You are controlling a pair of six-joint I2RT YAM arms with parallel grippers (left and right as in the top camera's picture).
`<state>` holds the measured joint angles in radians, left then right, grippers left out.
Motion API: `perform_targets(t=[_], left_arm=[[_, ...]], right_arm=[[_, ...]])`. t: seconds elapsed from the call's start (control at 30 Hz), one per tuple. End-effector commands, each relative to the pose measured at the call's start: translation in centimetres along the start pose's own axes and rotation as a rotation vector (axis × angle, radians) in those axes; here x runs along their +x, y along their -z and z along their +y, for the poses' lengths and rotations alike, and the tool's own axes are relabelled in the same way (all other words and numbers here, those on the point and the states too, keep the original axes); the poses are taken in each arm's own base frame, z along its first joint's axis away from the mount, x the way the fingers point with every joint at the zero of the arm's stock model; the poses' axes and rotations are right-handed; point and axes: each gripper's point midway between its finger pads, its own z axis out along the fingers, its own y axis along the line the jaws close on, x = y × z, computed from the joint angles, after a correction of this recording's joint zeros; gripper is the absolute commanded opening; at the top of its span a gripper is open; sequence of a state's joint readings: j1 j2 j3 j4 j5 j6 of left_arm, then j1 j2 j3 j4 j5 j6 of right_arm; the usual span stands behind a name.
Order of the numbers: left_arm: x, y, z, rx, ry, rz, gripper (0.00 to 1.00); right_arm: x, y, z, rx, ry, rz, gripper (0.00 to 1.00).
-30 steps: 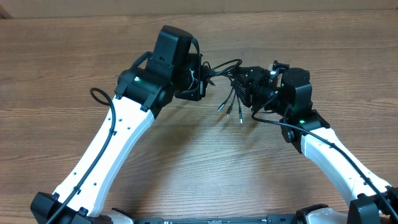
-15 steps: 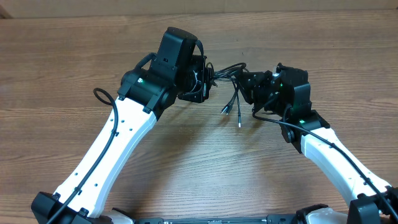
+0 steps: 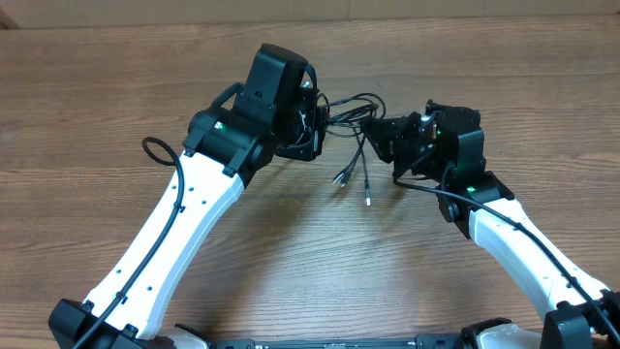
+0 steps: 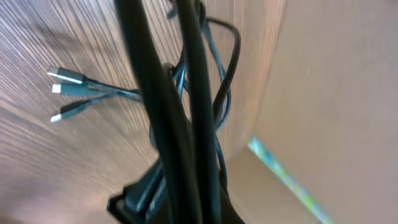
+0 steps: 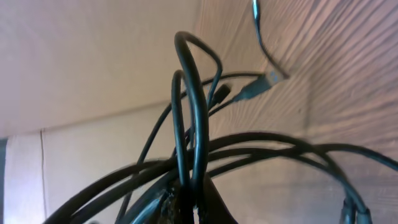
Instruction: Untangle cables
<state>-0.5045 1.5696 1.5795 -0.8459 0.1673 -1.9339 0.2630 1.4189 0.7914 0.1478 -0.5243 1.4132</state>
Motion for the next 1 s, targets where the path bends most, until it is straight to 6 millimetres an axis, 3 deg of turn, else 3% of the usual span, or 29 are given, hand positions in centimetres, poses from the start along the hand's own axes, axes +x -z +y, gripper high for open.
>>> perform_targets(t=[0.0,0.2,0.33,0.73,0.97], left_arm=[[-1.8,0.8,-1.0,0.051,-0.029,-0.135,0.04],[-6.2,1.9,-0.6,0.051,-0.028,-0.368,0.04],[-7.9,2.5,-0.8,0.057,-0.014,-0.435,0.04],[-10.9,3.3,-1.2,0.053,0.020,-0.485,0.04],[-11.9,3.7,-1.1,0.045,0.033,-0.504,0.04]], right_arm=[[2.2,0.1,0.7,-0.029,0.025,0.134,0.04],[4.8,0.7,2.8,-0.140,0.234,0.272,0.04],[6.4,1.3,3.0,-0.194,0.417,0.360,0.04],[11.4,4.4,2.7,-0.429,0.871,0.630,0.04],[11.8,4.7,1.3,-0.433,0.924,0.666,0.04]])
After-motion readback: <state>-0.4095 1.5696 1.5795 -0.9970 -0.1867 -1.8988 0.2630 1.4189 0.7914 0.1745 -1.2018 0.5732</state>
